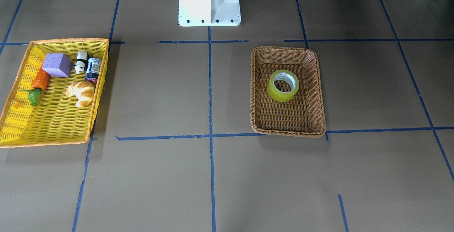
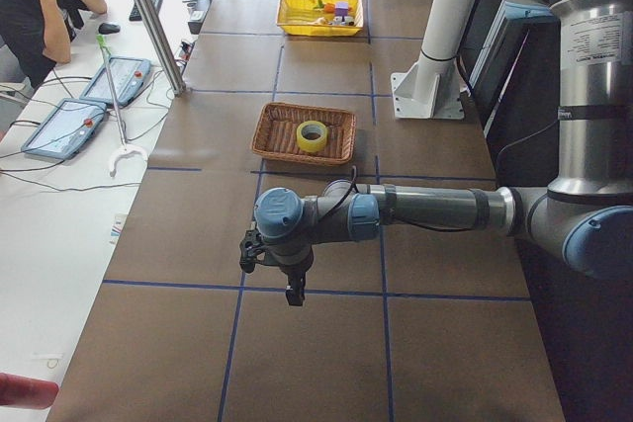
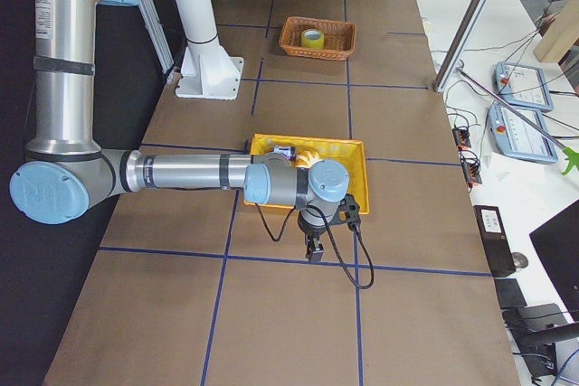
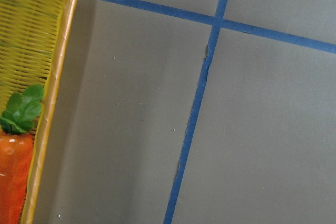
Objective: Move tape to another basket
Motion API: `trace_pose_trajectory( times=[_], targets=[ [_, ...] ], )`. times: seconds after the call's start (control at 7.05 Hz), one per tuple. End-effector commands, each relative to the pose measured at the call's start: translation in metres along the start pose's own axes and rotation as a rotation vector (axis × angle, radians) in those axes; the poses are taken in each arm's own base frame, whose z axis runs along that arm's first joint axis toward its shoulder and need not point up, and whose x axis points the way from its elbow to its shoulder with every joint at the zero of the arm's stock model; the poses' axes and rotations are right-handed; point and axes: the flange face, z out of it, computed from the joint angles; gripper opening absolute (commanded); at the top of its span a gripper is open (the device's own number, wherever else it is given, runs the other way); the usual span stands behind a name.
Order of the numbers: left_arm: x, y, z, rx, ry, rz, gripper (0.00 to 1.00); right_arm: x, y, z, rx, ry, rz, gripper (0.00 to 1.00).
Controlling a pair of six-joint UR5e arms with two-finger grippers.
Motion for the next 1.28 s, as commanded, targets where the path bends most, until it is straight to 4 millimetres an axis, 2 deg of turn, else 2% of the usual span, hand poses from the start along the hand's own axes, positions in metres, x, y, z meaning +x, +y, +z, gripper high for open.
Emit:
trace_pose_trajectory(
  times=[0.0, 0.43, 0.57, 1.14],
  targets=[
    [0.0028, 0.0014, -0.0003, 0.006, 0.003, 0.004, 1.0, -0.0008, -0.0004, -0.0002, 0.001, 0.0, -0.001, 1.0],
    [0.0054, -0.0003, 0.004, -0.004, -0.001, -0.017, 1.0, -0.0018, -0.0007, -0.0013, 0.003, 0.0, -0.005, 1.0],
    [0.0059, -0.0007, -0.0003, 0.004, -0.032, -0.031, 1.0, -0.0023, -0.0009, -0.0018, 0.004, 0.0, -0.006, 1.0],
    [-0.0024, -0.0045, 0.0024, -0.004, -0.089, -0.066, 1.0, -0.0039, -0.0045, -0.0043, 0.035, 0.009, -0.035, 1.0]
  ],
)
